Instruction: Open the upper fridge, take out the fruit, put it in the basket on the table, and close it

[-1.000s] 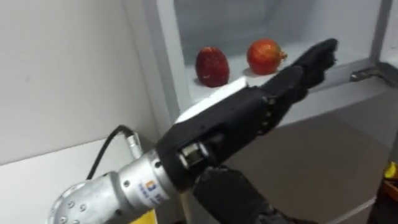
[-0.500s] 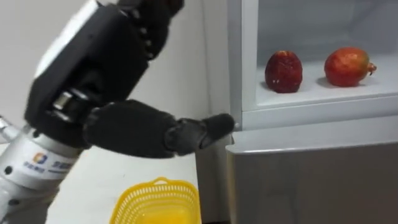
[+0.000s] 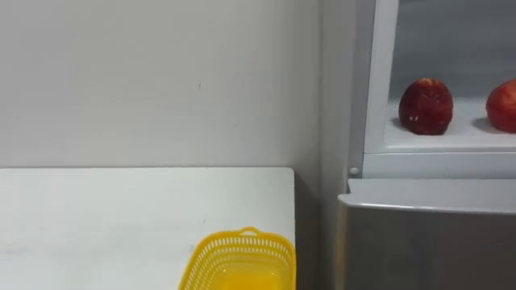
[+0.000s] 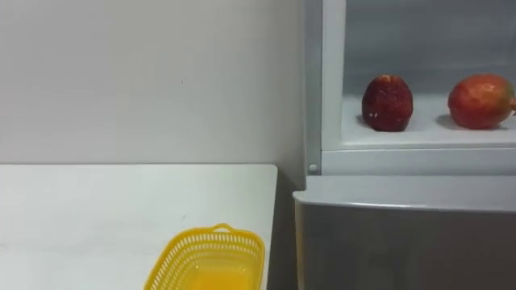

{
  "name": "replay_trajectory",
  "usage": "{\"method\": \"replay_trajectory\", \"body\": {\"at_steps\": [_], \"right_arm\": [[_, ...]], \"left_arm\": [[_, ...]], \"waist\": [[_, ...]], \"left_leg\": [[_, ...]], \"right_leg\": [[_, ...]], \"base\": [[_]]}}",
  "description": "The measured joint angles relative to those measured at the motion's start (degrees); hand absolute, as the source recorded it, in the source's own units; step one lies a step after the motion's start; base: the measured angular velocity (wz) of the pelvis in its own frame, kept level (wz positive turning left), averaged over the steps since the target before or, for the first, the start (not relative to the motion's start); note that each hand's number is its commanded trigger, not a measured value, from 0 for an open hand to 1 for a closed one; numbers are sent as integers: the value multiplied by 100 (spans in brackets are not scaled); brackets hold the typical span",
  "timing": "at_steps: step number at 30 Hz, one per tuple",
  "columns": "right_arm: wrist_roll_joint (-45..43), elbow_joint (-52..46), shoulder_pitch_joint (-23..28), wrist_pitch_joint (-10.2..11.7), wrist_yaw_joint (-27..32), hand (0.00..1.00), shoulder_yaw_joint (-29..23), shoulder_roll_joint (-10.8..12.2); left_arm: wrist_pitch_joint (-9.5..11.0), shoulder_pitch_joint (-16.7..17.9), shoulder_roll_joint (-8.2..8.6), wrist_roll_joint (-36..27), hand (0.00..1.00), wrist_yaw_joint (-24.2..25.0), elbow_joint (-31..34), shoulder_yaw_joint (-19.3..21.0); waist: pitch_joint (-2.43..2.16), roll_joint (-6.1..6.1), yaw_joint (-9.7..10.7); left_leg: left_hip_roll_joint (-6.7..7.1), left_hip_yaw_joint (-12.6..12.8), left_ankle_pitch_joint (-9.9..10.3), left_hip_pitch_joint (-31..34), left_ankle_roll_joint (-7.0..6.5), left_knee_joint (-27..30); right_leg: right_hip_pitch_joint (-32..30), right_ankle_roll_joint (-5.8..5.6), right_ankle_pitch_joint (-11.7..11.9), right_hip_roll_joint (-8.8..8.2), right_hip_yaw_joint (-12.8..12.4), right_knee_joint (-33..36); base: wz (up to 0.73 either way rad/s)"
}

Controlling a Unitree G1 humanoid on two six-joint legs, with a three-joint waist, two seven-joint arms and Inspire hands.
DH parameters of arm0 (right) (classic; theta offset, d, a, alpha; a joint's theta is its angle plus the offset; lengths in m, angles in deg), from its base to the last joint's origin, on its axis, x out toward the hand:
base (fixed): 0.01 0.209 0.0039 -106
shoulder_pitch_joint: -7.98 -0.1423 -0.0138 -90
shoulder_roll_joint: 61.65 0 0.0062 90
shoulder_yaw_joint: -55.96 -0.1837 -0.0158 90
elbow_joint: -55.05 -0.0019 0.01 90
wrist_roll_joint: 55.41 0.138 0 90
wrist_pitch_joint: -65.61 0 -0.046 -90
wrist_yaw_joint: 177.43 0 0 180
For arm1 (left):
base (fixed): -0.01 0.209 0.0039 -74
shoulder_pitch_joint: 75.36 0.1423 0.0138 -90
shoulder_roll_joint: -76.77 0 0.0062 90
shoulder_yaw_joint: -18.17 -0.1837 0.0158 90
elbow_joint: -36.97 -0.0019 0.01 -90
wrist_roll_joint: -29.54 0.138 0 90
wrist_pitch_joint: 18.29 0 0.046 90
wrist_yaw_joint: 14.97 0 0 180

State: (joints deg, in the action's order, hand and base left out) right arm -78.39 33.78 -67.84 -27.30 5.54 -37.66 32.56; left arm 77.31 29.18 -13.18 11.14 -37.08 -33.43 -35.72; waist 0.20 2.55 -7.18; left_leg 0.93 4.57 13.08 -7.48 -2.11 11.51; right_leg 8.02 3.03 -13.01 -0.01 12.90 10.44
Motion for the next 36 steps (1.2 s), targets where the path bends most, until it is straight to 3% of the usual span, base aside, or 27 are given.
{"method": "replay_trajectory", "body": {"at_steps": [2, 4, 5, 9, 11, 14, 16, 21, 27, 30, 32, 36], "right_arm": [[-1, -66, -29, -60, -2, 0, -4, -4], [31, -151, -54, -93, -19, 0, -10, 17], [41, -152, -48, -96, -79, 0, -10, 27], [0, -157, -129, -269, -207, 0, -29, 61], [-67, -134, -202, -292, -240, 0, -106, 66], [-60, -142, -240, -276, -280, 0, -107, 88], [-69, -141, -265, -279, -300, 0, -144, 89], [-106, -139, -234, -283, -311, 0, -164, 92], [-108, 65, -180, -286, -315, 0, -162, 110], [-116, 117, -227, -290, -320, 0, -166, 130], [-110, 86, -223, -294, -317, 0, -164, 157], [-111, -39, -163, -342, -306, 0, -63, 207]], "left_arm": [[-12, 451, 253, -21, 0, -330, -963, -67], [-33, 680, 513, -37, 0, -469, -1756, -136], [-67, 735, 635, -279, 0, -600, -2254, -240], [-92, 709, 668, -926, 0, -760, -4030, -815], [-187, 543, 701, -1382, 0, -676, -5375, -1245], [-307, 455, 870, -1793, 0, -333, -6345, -1510], [-343, 383, 887, -1880, 0, -150, -6850, -1633], [-400, 289, 881, -1667, 0, 270, -7713, -1730], [-680, 180, 880, -202, 0, 736, -8037, -1963], [-712, -10, 873, 542, 0, 989, -8208, -2226], [-825, -142, 870, 1107, 0, 1132, -8237, -2550], [-847, -299, 862, 1690, 0, 1319, -8210, -2946]], "waist": [[-5, -3, 12], [-12, -28, 30], [-39, -30, 68], [-59, -148, 65], [-52, -163, 110], [-49, -175, 111], [-27, -208, 123], [-25, -155, 242], [-21, -154, 354], [-22, -155, 452], [-19, -159, 629], [-24, -170, 747]], "left_leg": [[3, -3, 4, 4, 0, -5], [13, -55, 6, 24, -2, -18], [29, -128, 6, 38, -2, -14], [46, -232, 1, 78, -1, -7], [52, -229, 2, 63, -1, -12], [52, -211, 7, -3, -6, -75], [53, -201, 7, -3, -7, -103], [42, -157, 7, -13, -7, -96], [26, -64, 7, -60, -6, -107], [7, 24, 7, -121, -6, -184], [5, 33, 7, -117, -5, -189], [-13, 138, 7, -119, -5, -197]], "right_leg": [[-42, 0, -18, -4, -26, 51], [-59, -1, -15, -6, -1, 54], [-58, -2, -12, -6, 19, 48], [-66, 1, -11, -29, 137, 63], [-7, 0, -12, -33, 133, 32], [21, -6, -16, -32, 100, 28], [21, -9, -18, -33, 96, 28], [16, -9, -19, -31, 78, 29], [22, -9, -18, -10, -35, 30], [36, -8, -19, 12, -123, 41], [22, -7, -15, 25, -165, 43], [-12, 1, -8, 30, -211, 45]], "base": [[-5], [5], [22], [10], [0], [-4], [-2], [-2], [-6], [-14], [-6], [-13]]}}
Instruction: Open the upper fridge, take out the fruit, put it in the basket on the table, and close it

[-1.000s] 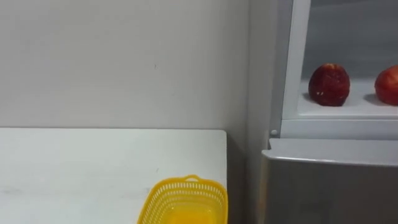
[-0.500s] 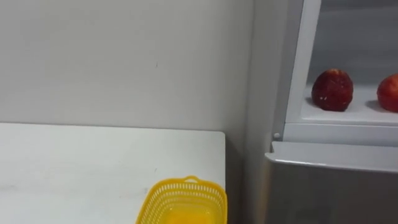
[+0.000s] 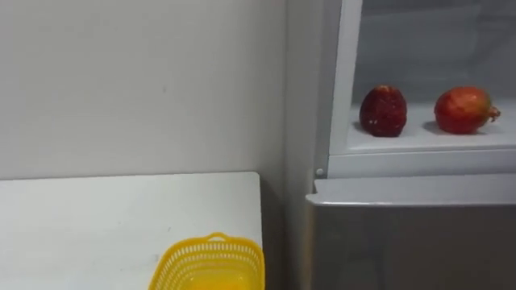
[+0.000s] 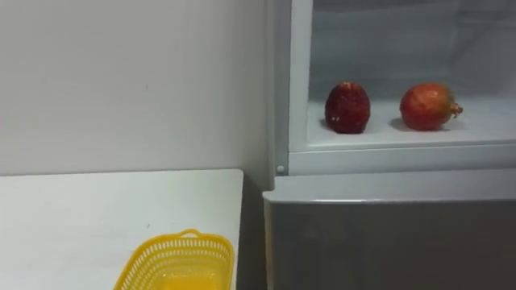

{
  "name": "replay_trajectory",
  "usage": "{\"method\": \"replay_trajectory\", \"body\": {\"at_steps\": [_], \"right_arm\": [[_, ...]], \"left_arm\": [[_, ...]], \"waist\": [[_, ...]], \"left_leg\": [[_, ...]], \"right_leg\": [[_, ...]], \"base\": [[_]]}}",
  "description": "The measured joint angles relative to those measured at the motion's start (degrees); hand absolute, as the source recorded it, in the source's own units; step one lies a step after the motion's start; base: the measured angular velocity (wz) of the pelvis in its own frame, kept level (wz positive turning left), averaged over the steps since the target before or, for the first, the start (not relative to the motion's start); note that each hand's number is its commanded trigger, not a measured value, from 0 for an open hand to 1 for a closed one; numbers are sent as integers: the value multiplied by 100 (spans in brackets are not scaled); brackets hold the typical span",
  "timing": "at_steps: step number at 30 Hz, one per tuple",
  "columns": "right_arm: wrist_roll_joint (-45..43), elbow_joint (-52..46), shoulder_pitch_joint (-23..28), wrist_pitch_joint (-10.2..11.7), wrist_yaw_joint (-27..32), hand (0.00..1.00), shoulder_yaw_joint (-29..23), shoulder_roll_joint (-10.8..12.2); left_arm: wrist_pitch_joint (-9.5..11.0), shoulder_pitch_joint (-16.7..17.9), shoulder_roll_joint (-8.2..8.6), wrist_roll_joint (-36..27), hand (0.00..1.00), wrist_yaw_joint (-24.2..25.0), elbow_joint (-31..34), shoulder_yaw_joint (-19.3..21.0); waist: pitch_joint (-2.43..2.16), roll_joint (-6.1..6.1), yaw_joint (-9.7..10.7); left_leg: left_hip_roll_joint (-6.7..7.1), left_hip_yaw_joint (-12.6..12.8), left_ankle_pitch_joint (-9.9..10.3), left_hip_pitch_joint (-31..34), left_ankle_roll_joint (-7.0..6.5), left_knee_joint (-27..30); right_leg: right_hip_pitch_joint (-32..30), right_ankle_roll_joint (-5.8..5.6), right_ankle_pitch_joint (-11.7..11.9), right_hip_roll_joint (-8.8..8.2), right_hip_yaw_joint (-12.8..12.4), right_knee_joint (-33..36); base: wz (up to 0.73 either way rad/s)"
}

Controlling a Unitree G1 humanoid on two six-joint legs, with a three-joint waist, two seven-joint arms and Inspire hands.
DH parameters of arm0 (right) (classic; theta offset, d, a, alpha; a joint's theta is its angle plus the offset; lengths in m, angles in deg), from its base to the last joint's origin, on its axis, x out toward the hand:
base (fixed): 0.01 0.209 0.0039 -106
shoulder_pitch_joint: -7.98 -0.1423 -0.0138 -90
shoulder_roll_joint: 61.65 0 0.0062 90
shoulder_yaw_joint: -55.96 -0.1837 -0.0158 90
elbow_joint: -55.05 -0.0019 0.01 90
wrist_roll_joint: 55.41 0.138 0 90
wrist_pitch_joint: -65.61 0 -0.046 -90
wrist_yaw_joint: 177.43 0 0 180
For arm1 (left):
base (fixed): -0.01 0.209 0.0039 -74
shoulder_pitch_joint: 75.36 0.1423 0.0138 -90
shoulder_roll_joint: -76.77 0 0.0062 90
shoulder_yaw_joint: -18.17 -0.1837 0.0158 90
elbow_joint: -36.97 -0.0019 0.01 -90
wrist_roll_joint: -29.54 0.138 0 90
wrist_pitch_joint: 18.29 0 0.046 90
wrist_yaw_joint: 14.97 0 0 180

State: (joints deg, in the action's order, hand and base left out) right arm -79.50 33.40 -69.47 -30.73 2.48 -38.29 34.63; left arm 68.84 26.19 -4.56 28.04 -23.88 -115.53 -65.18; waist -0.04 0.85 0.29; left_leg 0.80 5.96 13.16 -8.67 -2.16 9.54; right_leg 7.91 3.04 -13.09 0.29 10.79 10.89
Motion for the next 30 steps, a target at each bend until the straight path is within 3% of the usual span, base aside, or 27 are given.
{"method": "replay_trajectory", "body": {"at_steps": [5, 12, 15, 18, 22, 23, 25, 26, 30], "right_arm": [[12, -128, -17, 5, 44, 0, 78, 87], [18, -546, -51, 54, 422, 0, 70, 139], [68, -1348, -52, 115, 697, 0, 49, 141], [237, -2932, 96, 261, 926, 0, 49, 175], [326, -4729, 223, 799, 1364, 0, 102, 355], [330, -5128, 265, 855, 1442, 0, 179, 358], [324, -5499, 474, 808, 1569, 0, 190, 367], [328, -5820, 699, 834, 1638, 0, 202, 362], [325, -6490, 804, 1004, 1873, 0, 273, 357]], "left_arm": [[-55, -82, -7, 614, 0, 265, 251, -210], [-28, -174, -3, 612, 0, 294, 237, -626], [30, -199, -1, 614, 0, 298, 236, -700], [187, -181, -4, 731, 0, 293, 274, -723], [338, -126, -4, 724, 0, 172, 355, -742], [352, -83, -4, 727, 0, 166, 425, -746], [483, 14, -7, 723, 0, 164, 528, -735], [556, 74, -8, 722, 0, 164, 529, -734], [611, 157, -18, 717, 0, 165, 498, -743]], "waist": [[-6, -73, 119], [-4, -87, 129], [-3, -65, 120], [6, -43, 124], [18, -49, 129], [-5, -47, 127], [-25, -27, 119], [-13, -4, 113], [-8, 35, 216]], "left_leg": [[0, 91, -1, 26, -1, 9], [0, 221, -2, 56, -2, 6], [-15, 344, -4, 104, -3, 7], [-13, 348, -4, 91, -3, 6], [-15, 340, -4, 122, -3, 7], [-15, 352, -4, 136, -3, 7], [-13, 355, -4, 148, -3, 1], [-12, 376, -4, 145, -3, 1], [-18, 482, -4, 132, -3, -1]], "right_leg": [[-90, -1, 2, 11, -119, 12], [-203, -12, 1, 5, -242, 71], [-294, -14, 30, 22, -328, 90], [-323, -25, 43, 26, -369, 88], [-342, -28, 44, 31, -363, 70], [-361, -29, 45, 31, -366, 69], [-389, -32, 51, 39, -409, 70], [-399, -35, 53, 43, -456, 77], [-406, -35, 68, 58, -575, 86]], "base": [[-12], [-11], [-17], [-4], [1], [0], [-9], [-17], [-20]]}}
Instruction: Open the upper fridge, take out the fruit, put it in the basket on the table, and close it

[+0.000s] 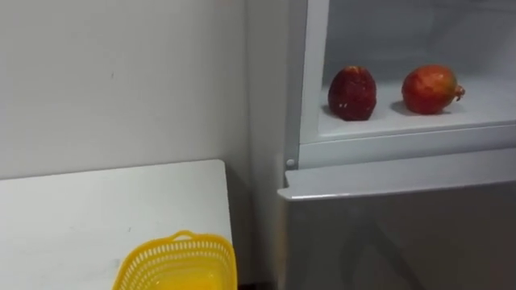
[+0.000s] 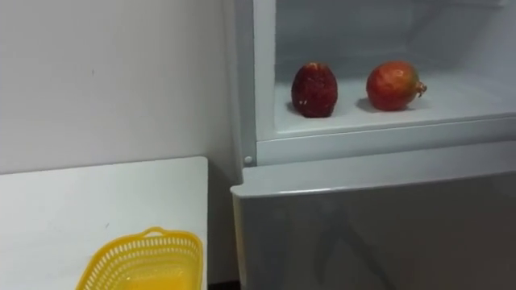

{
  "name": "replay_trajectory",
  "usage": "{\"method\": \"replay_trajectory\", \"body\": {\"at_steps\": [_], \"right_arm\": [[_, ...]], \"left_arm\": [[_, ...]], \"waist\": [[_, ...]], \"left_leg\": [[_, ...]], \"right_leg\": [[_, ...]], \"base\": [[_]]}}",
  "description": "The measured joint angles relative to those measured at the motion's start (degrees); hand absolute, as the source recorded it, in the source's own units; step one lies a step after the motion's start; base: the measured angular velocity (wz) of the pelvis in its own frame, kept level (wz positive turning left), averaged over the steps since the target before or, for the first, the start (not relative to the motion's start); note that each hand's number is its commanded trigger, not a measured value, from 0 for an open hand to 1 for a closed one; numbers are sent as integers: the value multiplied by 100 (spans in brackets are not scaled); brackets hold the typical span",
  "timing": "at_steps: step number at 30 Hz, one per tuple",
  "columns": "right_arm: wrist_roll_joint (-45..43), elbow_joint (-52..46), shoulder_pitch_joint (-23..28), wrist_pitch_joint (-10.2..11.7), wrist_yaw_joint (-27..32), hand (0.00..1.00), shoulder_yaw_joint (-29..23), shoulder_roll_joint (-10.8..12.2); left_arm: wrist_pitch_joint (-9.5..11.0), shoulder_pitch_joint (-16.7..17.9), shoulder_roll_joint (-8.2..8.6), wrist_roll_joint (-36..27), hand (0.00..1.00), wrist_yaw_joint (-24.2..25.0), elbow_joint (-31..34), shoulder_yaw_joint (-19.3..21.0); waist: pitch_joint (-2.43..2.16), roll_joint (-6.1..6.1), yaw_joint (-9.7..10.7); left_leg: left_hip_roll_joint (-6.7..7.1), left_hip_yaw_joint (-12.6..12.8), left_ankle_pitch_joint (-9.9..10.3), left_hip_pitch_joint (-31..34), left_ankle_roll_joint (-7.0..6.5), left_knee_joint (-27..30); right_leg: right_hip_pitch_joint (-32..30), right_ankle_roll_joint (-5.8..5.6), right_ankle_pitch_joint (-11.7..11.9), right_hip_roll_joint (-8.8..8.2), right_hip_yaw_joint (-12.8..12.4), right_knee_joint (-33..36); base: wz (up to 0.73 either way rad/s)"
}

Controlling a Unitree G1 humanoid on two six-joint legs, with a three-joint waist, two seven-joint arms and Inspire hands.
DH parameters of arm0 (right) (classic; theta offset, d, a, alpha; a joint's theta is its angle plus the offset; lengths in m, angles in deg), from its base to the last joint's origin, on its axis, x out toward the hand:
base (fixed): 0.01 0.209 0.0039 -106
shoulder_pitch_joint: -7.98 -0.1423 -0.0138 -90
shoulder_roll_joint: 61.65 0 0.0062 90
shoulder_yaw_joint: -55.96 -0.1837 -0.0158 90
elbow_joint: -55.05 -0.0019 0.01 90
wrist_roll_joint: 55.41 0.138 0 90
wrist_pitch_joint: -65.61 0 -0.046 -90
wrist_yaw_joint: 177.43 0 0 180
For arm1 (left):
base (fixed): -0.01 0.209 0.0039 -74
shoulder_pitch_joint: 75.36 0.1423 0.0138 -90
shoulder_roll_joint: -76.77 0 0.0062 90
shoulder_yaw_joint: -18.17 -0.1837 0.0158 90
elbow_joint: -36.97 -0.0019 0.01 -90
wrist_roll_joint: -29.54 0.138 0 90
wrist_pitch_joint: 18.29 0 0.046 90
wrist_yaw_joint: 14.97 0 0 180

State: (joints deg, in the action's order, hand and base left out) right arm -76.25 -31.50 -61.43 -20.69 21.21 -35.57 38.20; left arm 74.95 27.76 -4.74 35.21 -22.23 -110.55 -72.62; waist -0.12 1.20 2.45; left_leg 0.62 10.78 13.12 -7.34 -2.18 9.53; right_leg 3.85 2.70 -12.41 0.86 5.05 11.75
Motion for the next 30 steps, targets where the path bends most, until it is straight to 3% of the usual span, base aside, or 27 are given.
{"method": "replay_trajectory", "body": {"at_steps": [3, 6, 11, 14, 25, 30], "right_arm": [[-4, -836, -39, 191, 223, 0, 27, -18], [-29, -1469, -39, 182, 513, 0, 34, -77], [-209, -2444, -449, 716, 1169, 0, 282, -214], [-256, -2532, -738, 911, 1428, 0, 318, -270], [-269, -2717, -1070, 1081, 1769, 0, 352, -423], [-411, -2701, -1481, 1077, 1825, 0, 313, -711]], "left_arm": [[203, -31, -4, -25, 0, 1, -90, 0], [292, -103, -20, -44, 0, 4, -301, -2], [315, -113, -308, -65, 0, -2, -463, -509], [342, -104, -386, -104, 0, -57, -655, -566], [295, -146, -442, -36, 0, -39, -993, -610], [224, -194, -471, 165, 0, 85, -980, -604]], "waist": [[14, -16, 12], [10, -16, 15], [-4, -106, 31], [-5, -177, 13], [-12, -250, -86], [-7, -322, -131]], "left_leg": [[-3, 32, 0, -11, 0, -15], [-24, 89, 0, 49, 0, -16], [-38, 97, -3, 63, 6, -16], [-70, 91, -6, 63, 14, -16], [-87, 90, -12, 66, 24, -10], [-87, 60, -12, 76, 24, -11]], "right_leg": [[-15, 0, 1, 11, -21, -10], [-104, 15, 28, 32, -36, 3], [-101, 55, 63, 86, -39, -22], [-73, 71, 82, 105, -31, -57], [-39, 73, 147, 114, -9, -112], [1, 72, 148, 105, 68, -131]], "base": [[-2], [-11], [2], [6], [0], [4]]}}
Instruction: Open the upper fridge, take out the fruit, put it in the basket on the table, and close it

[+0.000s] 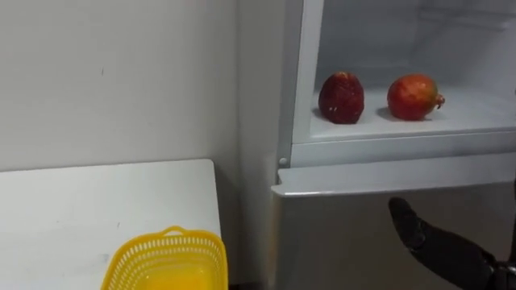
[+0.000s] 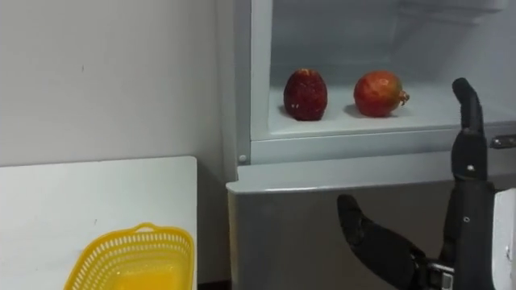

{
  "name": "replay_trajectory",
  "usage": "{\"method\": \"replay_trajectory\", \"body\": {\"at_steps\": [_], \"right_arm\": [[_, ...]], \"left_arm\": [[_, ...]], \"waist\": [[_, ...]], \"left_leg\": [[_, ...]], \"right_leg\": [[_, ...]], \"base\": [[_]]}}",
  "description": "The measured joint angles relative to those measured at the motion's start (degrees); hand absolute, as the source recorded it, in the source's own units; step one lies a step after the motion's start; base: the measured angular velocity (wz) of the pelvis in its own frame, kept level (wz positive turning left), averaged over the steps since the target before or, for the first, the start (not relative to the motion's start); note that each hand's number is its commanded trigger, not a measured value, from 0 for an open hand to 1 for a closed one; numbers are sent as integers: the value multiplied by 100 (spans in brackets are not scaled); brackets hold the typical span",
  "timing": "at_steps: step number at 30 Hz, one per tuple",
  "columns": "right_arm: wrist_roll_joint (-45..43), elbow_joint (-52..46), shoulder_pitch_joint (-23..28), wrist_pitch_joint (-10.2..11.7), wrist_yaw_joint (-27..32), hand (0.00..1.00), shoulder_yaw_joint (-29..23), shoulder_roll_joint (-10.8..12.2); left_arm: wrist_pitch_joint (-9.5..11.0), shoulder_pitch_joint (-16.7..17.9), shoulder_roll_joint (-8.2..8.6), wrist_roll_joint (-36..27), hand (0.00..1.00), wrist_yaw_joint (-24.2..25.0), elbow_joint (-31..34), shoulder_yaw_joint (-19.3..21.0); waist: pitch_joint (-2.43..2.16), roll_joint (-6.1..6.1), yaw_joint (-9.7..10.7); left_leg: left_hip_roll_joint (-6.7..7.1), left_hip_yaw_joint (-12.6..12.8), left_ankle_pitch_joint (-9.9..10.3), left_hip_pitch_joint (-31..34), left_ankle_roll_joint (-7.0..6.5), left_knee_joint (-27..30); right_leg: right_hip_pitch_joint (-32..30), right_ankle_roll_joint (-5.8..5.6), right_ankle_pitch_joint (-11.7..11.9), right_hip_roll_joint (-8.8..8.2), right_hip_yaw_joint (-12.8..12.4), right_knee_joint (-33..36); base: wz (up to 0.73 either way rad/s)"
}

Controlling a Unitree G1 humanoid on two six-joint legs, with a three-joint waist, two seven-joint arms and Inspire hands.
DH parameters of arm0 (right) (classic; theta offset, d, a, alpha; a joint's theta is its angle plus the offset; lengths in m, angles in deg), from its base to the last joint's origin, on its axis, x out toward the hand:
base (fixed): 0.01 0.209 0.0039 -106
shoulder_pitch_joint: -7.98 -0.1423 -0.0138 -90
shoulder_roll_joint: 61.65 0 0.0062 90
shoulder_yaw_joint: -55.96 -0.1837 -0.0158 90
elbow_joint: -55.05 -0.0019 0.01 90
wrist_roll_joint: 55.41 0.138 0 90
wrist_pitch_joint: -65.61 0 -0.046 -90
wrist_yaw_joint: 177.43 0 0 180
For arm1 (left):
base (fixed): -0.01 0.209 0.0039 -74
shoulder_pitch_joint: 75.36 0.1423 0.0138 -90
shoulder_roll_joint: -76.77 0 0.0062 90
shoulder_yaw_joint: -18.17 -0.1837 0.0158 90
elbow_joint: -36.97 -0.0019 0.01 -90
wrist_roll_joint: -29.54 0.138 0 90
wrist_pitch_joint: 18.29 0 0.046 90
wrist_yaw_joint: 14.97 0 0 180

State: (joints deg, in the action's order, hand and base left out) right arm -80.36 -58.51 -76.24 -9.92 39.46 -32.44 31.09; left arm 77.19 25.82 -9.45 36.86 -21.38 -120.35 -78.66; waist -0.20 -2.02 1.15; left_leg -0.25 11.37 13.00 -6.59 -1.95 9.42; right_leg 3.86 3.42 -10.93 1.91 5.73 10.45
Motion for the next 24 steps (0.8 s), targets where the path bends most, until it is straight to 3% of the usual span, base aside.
{"method": "replay_trajectory", "body": {"at_steps": [6, 9, 11, 19, 24], "right_arm": [[41, 203, -649, 52, 354, 0, -229, -129], [70, 626, -974, 38, 367, 0, -376, -359], [227, 674, -1222, 38, 369, 0, -542, -539], [513, 944, -1763, -79, 372, 0, -703, -572], [663, 1315, -2059, -203, 314, 0, -723, -573]], "left_arm": [[-206, -48, -21, 250, 0, 42, 45, -7], [-253, -129, -22, 364, 0, 70, 45, 93], [-253, -160, -24, 363, 0, 97, 47, 235], [-398, -147, -28, 487, 0, 201, 77, 418], [-456, -161, -28, 806, 0, 271, 96, 421]], "waist": [[13, -168, -12], [-7, -222, -95], [26, -208, -163], [53, -247, -280], [45, -278, -343]], "left_leg": [[1, -205, -7, 61, 11, 34], [0, -265, -6, 94, 10, 94], [4, -297, -7, 94, 10, 93], [15, -365, -8, 95, 11, 127], [18, -390, -10, 106, 10, 133]], "right_leg": [[35, 15, 23, -15, 216, -79], [39, 15, 23, -33, 249, -58], [50, 14, 23, -42, 282, -57], [94, 14, 18, -55, 320, -79], [106, 12, 18, -66, 390, -80]], "base": [[16], [7], [7], [4], [5]]}}
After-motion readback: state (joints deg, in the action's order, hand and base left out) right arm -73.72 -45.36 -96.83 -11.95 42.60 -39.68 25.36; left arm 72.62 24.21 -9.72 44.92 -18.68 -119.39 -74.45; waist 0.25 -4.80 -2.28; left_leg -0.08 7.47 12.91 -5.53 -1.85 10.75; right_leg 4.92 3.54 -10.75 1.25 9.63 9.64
